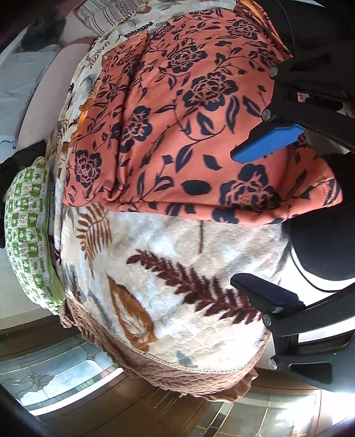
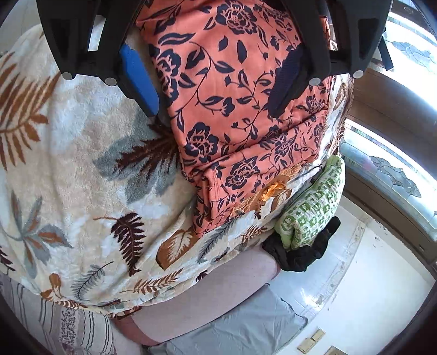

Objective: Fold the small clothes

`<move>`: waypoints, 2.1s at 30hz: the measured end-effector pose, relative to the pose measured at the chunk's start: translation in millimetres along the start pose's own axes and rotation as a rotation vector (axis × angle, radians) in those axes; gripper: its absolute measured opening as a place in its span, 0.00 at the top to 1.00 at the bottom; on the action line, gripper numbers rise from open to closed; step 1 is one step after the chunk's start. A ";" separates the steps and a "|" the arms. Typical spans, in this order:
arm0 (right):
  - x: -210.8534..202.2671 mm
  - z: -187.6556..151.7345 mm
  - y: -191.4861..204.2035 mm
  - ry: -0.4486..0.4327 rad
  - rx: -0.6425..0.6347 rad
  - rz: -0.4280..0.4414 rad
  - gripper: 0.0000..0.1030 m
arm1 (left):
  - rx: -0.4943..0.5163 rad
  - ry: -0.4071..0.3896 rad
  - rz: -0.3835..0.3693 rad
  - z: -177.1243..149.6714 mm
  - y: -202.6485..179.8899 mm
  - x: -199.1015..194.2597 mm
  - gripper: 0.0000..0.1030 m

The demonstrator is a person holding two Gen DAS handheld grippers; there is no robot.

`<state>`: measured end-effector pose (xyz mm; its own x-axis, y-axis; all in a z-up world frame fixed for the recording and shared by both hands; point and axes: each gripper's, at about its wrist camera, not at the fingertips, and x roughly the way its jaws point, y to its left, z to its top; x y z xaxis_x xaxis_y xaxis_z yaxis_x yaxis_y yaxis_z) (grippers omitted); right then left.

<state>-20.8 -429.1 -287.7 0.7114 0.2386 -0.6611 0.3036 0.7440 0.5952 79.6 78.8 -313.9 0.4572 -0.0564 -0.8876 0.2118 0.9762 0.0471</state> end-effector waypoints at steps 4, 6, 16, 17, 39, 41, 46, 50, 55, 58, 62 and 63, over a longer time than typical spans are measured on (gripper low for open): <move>0.7 -18.3 -2.3 0.089 0.018 0.019 0.18 | -0.062 0.072 -0.104 -33.4 1.8 4.2 0.19; 1.2 -26.5 -5.0 0.133 0.009 -0.002 0.19 | -0.080 0.081 -0.118 -45.5 3.2 4.7 0.19; 10.8 -59.4 -53.1 0.323 0.186 -0.021 0.40 | -0.201 0.153 -0.228 -55.4 27.2 18.5 0.55; 13.1 -61.2 -55.0 0.337 0.199 -0.024 0.40 | -0.210 0.159 -0.236 -56.9 27.9 20.1 0.55; 60.4 -60.9 -18.4 0.471 0.133 -0.112 0.62 | -0.271 0.287 -0.267 -71.9 30.8 60.0 0.59; 62.9 -61.2 -15.6 0.482 0.094 -0.180 0.60 | -0.285 0.275 -0.258 -73.6 36.2 60.7 0.59; 71.4 -67.6 -8.2 0.506 0.059 -0.198 0.40 | -0.225 0.244 -0.221 -67.6 37.3 66.3 0.48; 75.4 -76.8 -1.0 0.486 0.022 -0.231 0.38 | -0.199 0.266 -0.260 -70.9 28.8 76.0 0.69; 68.0 -95.1 -1.1 0.481 -0.003 -0.253 0.66 | -0.158 0.255 -0.252 -73.3 13.7 76.6 0.87; 58.6 -104.8 -9.0 0.472 -0.004 -0.245 0.86 | -0.171 0.253 -0.256 -70.3 10.9 73.5 0.89; 46.1 -107.5 1.0 0.448 -0.024 -0.177 0.92 | -0.175 0.209 -0.326 -64.8 36.8 48.9 0.90; 41.8 -106.0 6.4 0.434 -0.023 -0.144 0.93 | -0.174 0.191 -0.348 -61.9 40.0 40.2 0.90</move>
<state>-56.3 -348.2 -359.9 0.3300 0.3671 -0.8697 0.3627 0.8012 0.4759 53.0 128.6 -376.0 0.2127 -0.3643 -0.9066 0.1684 0.9277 -0.3333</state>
